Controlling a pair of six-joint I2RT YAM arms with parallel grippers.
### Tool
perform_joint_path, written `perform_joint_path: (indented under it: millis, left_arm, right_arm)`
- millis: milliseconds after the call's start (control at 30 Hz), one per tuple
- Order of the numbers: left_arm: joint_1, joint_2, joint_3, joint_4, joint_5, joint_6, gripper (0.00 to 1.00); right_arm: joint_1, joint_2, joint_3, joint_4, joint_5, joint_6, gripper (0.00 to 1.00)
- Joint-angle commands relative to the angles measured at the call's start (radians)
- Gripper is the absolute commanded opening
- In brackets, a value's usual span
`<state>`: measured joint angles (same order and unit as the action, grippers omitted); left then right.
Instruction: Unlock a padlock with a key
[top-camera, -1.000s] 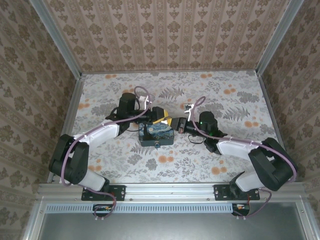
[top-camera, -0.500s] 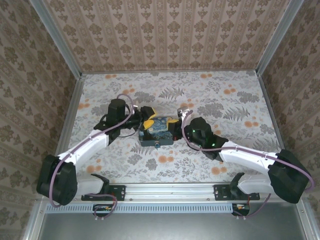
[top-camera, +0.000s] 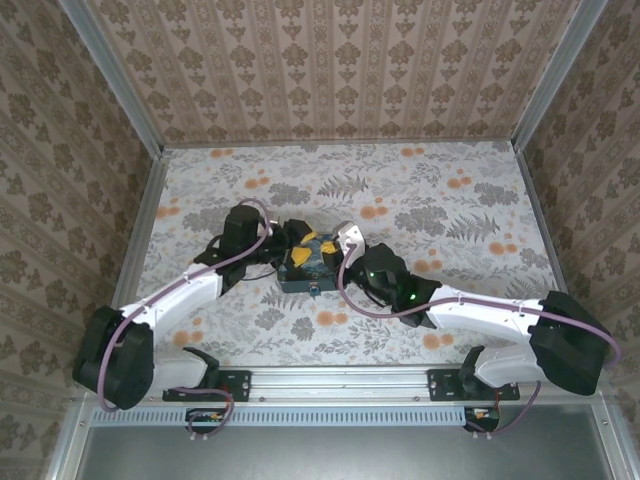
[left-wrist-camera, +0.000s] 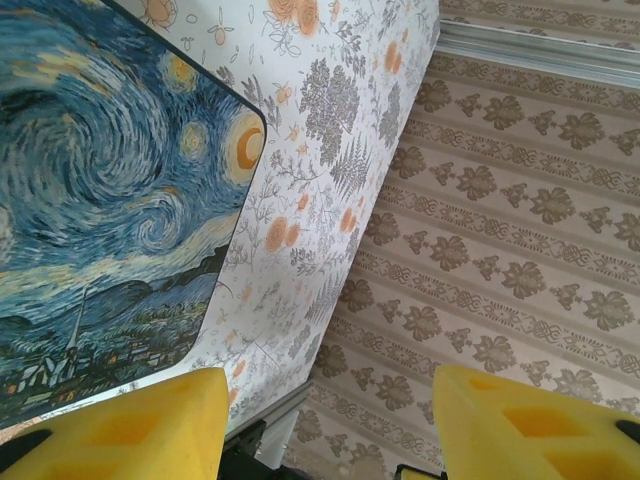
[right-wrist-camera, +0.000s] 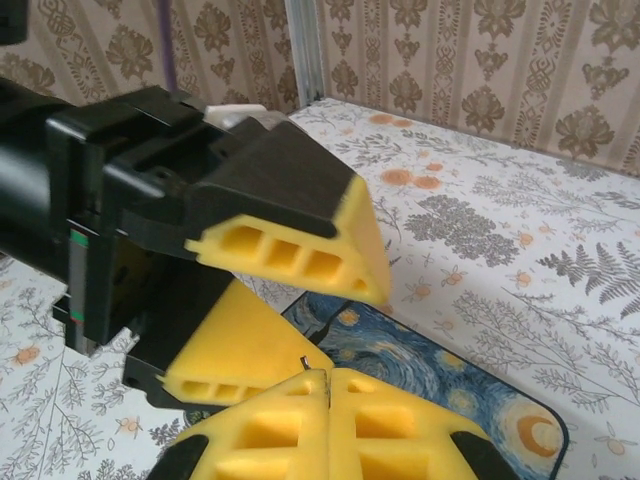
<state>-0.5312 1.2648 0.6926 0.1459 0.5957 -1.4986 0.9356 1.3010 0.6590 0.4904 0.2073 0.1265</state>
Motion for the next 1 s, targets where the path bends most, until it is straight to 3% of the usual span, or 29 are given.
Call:
perform_joint_path:
  millis: [0,367,767,967]
  left_arm:
    - [-0.016,0.025,0.032,0.057,-0.018,-0.034,0.56]
    - [-0.029,0.041,0.024,0.076,-0.025,-0.04,0.32]
    - [-0.038,0.039,0.021,0.081,-0.027,-0.04,0.17]
    - [-0.042,0.043,0.02,0.083,-0.032,-0.032,0.0]
  right_arm:
    - [0.016,0.022,0.04,0.035,0.042,-0.043,0.0]
    - [0.023,0.053,0.054,0.032,0.067,-0.051,0.0]
    - [0.023,0.07,0.063,0.024,0.082,-0.062,0.0]
    - [0.026,0.07,0.06,0.026,0.079,-0.059,0.0]
